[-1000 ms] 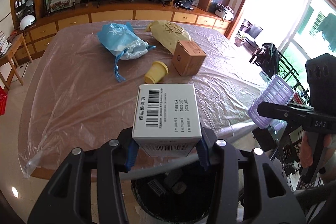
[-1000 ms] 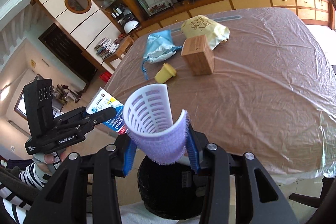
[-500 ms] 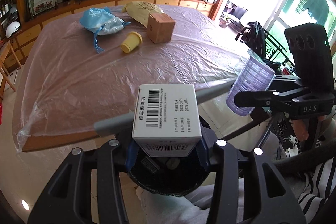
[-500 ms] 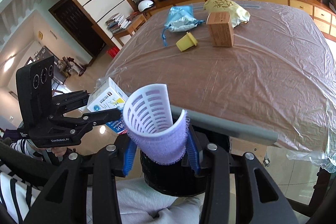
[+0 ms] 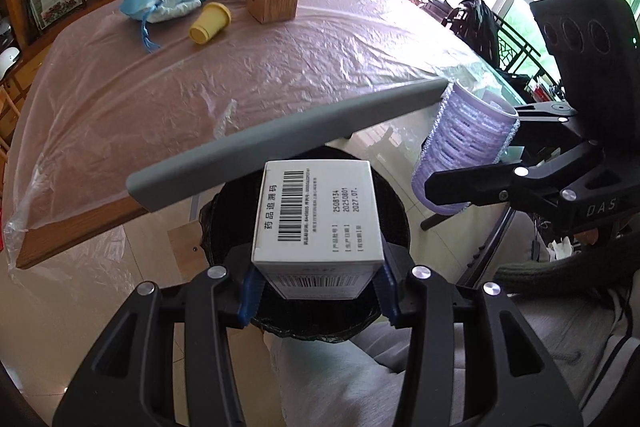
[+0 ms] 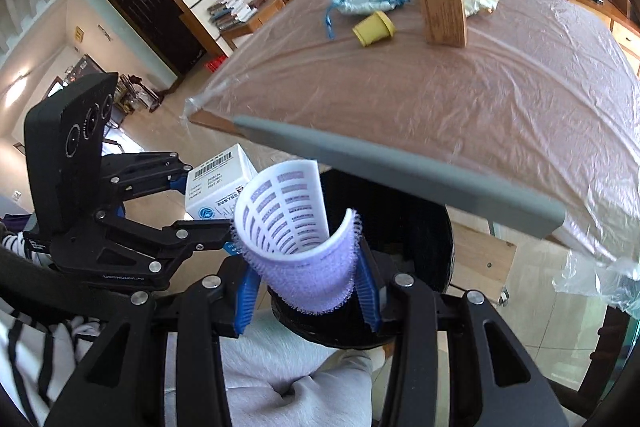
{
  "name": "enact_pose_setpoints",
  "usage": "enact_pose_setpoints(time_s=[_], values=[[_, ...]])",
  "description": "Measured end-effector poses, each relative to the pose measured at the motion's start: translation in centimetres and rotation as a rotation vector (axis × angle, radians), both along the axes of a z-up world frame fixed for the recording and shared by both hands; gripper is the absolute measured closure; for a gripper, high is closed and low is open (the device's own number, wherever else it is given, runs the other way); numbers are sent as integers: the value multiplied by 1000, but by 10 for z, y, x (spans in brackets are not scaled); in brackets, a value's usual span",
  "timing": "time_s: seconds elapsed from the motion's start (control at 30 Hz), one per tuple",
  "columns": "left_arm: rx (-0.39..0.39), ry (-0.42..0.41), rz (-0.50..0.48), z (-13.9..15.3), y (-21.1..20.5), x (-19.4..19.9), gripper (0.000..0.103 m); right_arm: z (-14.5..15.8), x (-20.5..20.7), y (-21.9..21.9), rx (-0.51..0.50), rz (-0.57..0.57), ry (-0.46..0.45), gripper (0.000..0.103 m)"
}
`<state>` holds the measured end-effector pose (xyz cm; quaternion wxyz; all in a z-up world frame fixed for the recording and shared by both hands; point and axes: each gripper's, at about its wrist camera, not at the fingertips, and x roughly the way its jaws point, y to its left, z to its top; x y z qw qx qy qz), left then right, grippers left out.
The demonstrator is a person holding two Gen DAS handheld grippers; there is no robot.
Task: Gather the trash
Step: 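Carry the medicine box and lavender cup over the black bin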
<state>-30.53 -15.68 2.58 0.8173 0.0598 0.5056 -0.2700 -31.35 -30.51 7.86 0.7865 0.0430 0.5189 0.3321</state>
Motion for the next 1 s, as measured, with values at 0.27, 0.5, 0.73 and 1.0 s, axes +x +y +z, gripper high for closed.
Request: enact_pose_setpoints(time_s=[0.27, 0.5, 0.73, 1.0], values=[[32, 39, 16, -20, -1, 2, 56, -26, 1, 2, -66, -30, 28, 62], [52, 56, 60, -32, 1, 9, 56, -47, 8, 5, -95, -46, 62, 62], [77, 76, 73, -45, 3, 14, 56, -65, 13, 7, -129, -41, 110, 62], [106, 84, 60, -53, 1, 17, 56, -73, 13, 9, -144, -18, 132, 62]])
